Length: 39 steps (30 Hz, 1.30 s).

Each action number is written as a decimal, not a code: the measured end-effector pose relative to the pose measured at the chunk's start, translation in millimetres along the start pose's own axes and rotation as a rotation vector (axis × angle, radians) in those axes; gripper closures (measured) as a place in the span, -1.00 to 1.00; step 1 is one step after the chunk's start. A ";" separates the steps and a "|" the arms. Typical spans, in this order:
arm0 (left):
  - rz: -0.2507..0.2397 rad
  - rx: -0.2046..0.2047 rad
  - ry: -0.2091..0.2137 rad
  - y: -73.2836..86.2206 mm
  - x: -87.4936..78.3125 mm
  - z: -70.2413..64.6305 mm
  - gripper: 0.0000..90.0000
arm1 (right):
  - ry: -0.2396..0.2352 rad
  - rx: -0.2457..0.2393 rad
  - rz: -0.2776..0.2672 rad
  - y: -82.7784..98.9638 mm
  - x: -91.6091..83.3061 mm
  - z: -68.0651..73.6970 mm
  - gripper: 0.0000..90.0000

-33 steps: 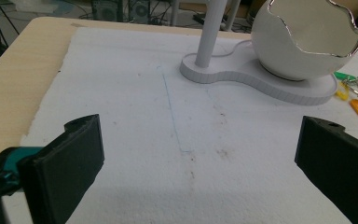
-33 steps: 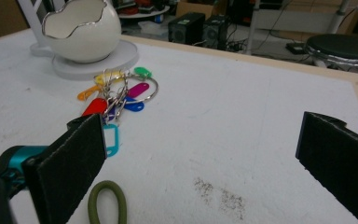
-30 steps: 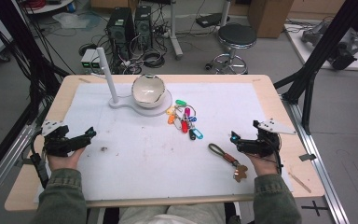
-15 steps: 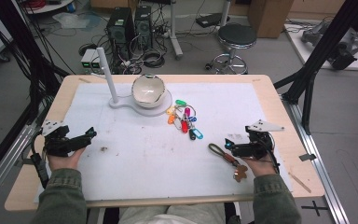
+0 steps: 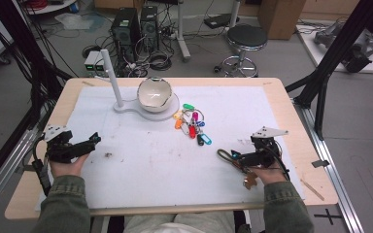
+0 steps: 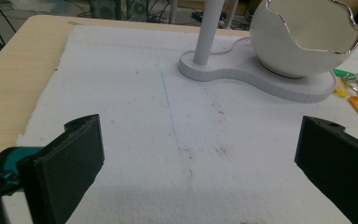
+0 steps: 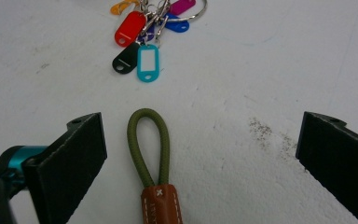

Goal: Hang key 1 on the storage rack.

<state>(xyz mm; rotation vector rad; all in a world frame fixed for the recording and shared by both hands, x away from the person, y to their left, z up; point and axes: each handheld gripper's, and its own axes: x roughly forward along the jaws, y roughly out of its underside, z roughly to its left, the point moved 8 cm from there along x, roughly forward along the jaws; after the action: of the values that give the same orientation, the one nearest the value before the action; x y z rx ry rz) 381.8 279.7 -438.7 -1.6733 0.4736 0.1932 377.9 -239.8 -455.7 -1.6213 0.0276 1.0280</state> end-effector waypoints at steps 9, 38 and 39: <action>0.006 0.005 0.002 0.6 0.2 -0.1 -0.96 | -0.010 -0.014 0.067 6.0 3.9 3.4 -0.98; 0.008 0.000 0.008 1.0 0.7 -0.3 -0.96 | -0.136 0.008 0.333 32.7 9.8 8.1 0.40; 0.008 -0.002 0.008 1.0 0.8 -0.6 -0.96 | -0.143 0.005 0.353 34.5 10.0 10.5 0.42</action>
<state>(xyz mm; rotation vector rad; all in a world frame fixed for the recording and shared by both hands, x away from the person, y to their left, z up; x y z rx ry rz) 382.0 278.9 -439.8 -1.6745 0.4861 0.1927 359.9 -238.3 -488.5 -1.5671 0.2264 1.4105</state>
